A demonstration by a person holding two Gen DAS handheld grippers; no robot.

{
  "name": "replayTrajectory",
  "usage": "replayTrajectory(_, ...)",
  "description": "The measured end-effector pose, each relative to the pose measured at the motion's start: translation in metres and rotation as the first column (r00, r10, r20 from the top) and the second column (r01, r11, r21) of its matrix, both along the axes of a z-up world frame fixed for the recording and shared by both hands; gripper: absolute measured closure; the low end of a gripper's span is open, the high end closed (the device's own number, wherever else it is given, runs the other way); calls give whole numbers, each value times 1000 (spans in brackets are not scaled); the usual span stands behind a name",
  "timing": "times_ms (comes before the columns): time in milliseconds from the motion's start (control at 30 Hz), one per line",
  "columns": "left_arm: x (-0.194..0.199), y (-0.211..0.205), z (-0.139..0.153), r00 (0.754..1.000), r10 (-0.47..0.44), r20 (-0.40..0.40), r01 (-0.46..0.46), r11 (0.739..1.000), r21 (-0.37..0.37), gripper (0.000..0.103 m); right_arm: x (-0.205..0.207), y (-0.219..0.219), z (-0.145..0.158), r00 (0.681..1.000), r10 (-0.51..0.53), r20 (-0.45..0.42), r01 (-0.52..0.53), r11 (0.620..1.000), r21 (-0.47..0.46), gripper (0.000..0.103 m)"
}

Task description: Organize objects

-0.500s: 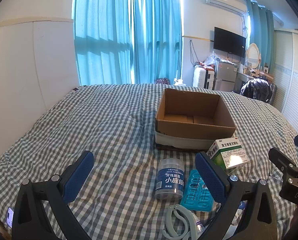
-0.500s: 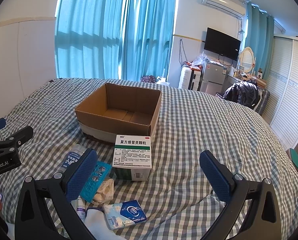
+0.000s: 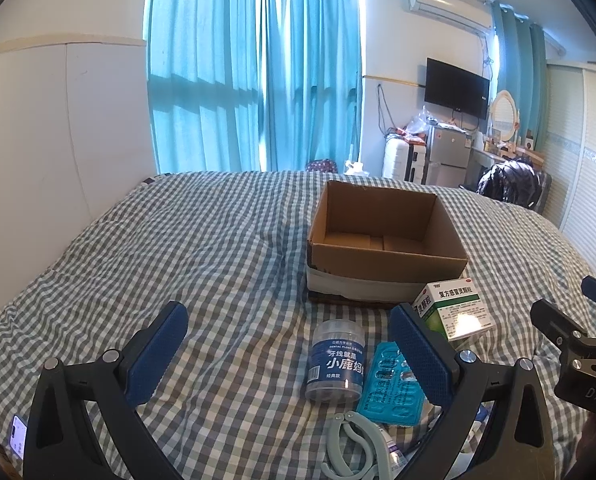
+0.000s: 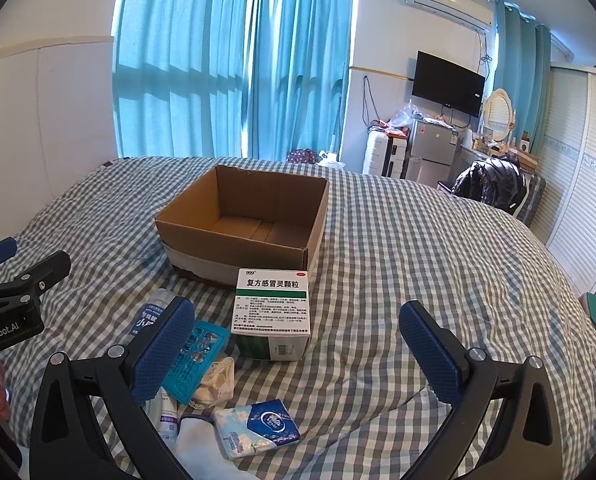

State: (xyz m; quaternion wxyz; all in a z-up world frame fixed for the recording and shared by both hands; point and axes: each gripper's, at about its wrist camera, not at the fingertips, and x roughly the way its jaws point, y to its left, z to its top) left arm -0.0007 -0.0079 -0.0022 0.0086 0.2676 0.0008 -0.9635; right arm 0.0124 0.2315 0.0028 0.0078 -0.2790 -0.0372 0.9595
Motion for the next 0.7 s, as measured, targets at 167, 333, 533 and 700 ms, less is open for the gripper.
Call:
replayTrajectory(167, -1, 1, 0, 1000, -1, -3, 1, 1000, 1, 0, -2, 0, 0, 1000, 0, 7, 0, 1000, -5, 0)
replayTrajectory(333, -2, 1, -2, 1000, 4, 2, -4, 1000, 2, 0, -5, 1, 0, 1000, -1, 17, 1, 1000, -17, 0)
replayTrajectory(533, -10, 2, -13, 999, 14, 33, -14, 1000, -14, 0, -15, 4, -4, 999, 2, 37, -1, 1000, -27, 0)
replayTrajectory(700, -20, 2, -27, 997, 14, 72, -12, 1000, -22, 0, -31, 3, -16, 997, 13, 76, -12, 1000, -6, 0)
